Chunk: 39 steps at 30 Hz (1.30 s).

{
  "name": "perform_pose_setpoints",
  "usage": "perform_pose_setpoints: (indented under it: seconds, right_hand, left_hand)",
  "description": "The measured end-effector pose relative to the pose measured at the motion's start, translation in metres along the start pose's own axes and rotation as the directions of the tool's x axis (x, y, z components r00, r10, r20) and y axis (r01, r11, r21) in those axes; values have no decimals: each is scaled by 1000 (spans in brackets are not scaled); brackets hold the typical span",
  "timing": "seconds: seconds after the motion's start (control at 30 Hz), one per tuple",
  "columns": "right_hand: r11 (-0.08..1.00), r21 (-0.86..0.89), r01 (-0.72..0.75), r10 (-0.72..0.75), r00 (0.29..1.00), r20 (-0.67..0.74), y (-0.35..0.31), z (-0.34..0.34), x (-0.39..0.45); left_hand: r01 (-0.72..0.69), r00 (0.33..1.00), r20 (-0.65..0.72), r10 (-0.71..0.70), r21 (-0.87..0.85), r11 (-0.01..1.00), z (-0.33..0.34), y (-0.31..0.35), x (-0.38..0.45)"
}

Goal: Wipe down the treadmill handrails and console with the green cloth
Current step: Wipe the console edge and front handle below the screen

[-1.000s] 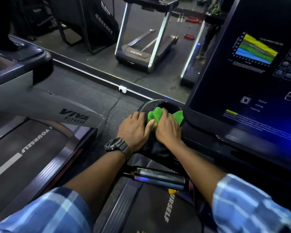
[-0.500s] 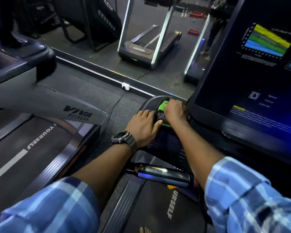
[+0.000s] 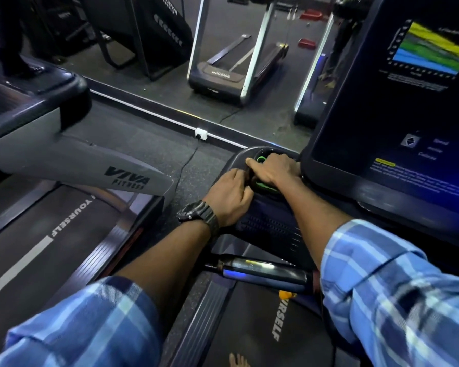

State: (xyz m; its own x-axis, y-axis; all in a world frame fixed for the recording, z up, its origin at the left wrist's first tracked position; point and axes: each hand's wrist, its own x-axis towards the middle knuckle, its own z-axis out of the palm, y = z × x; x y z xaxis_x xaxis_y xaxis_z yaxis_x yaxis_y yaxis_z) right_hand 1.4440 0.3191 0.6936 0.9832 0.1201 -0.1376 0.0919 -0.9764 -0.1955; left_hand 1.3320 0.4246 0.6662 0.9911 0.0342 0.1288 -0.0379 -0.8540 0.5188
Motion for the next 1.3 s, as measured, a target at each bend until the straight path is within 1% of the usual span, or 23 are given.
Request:
perform_pose_setpoints:
  seconds: [0.1,0.13,0.17,0.27,0.43,0.5,0.57,0.63,0.67,0.7,0.73,0.8,0.87,0.93,0.97,1.0,1.07,1.1,1.13,1.17,1.2,1.27,1.3]
  right_hand:
    - [936,326,-136,164,985,-58,1,0,5]
    - [918,372,-138,185,978,-94,0,1,4]
    - [934,337,-117,164,980,-113,-1,5,2]
    - [995,95,-21,26,998,-55,-5,15,-8]
    - [1000,-17,18,-18,1000,-23,0,3,-9]
    - [995,88,-37,42,997,-60,-1,0,-7]
    - [939,325,-113,154,983,-102,-3,-2,-6]
    - [792,596,-134,256,959,-124,-2,-1,-8]
    - [721,681,-123,283,950,-129,-1,1,-13]
    - [693,717,-75,270,949,-162,0,4,-21]
    - [720,694,4,205,954,-218,2,9,-30]
    - [802,541,253,-71,940,-334,12,23,-51]
    - [772,415,482,-372,871,-320,27,36,-62]
    - [697,336,633,-558,774,-300,42,36,-70]
    - [650,249,718,-647,695,-315,49,33,-72]
    - [581,116,805,-751,586,-304,56,29,-73]
    - [348,-165,923,-936,331,-122,67,25,-76]
    - [236,-259,936,-970,244,-3,70,23,-78]
    - [168,-333,928,-977,201,67,70,20,-81]
    - [163,-391,906,-973,213,87,65,18,-83]
    - [208,-451,868,-964,259,54,57,18,-86]
    - [396,-498,771,-893,449,-15,44,24,-91]
    - [455,-488,745,-855,518,-7,41,29,-96]
  left_hand:
    - [-27,999,25,26,46,999,2,-3,0]
    - [-31,999,29,29,55,998,2,-3,1]
    - [-30,999,39,27,60,998,1,-4,2]
    - [-30,997,66,27,59,998,-1,-6,1]
    - [-63,994,89,60,32,997,-6,-3,-6]
    - [-76,994,80,73,28,997,-8,-2,-9]
    - [-104,993,67,101,44,994,-7,-2,-13]
    - [-111,992,60,108,36,993,-6,-3,-13]
    - [-103,993,56,102,21,994,-6,-3,-12]
    - [-94,995,42,94,10,996,-6,-4,-11]
    - [-77,997,21,77,2,997,-7,-6,-11]
    - [-30,999,-35,30,5,1000,-9,-9,-14]
    - [-1,997,-81,2,17,1000,-12,-13,-20]
    - [5,994,-111,-1,34,999,-17,-15,-27]
    - [6,993,-120,-2,37,999,-19,-15,-31]
    - [9,992,-129,-4,35,999,-20,-15,-35]
    - [13,990,-140,-7,37,999,-21,-15,-40]
    - [13,990,-137,-7,41,999,-22,-14,-43]
    - [12,992,-128,-7,44,999,-22,-14,-45]
    - [7,993,-118,-1,47,999,-22,-14,-46]
    - [5,994,-109,1,51,999,-22,-15,-49]
    - [1,995,-99,4,51,999,-21,-16,-54]
    - [-2,995,-98,6,49,999,-20,-16,-58]
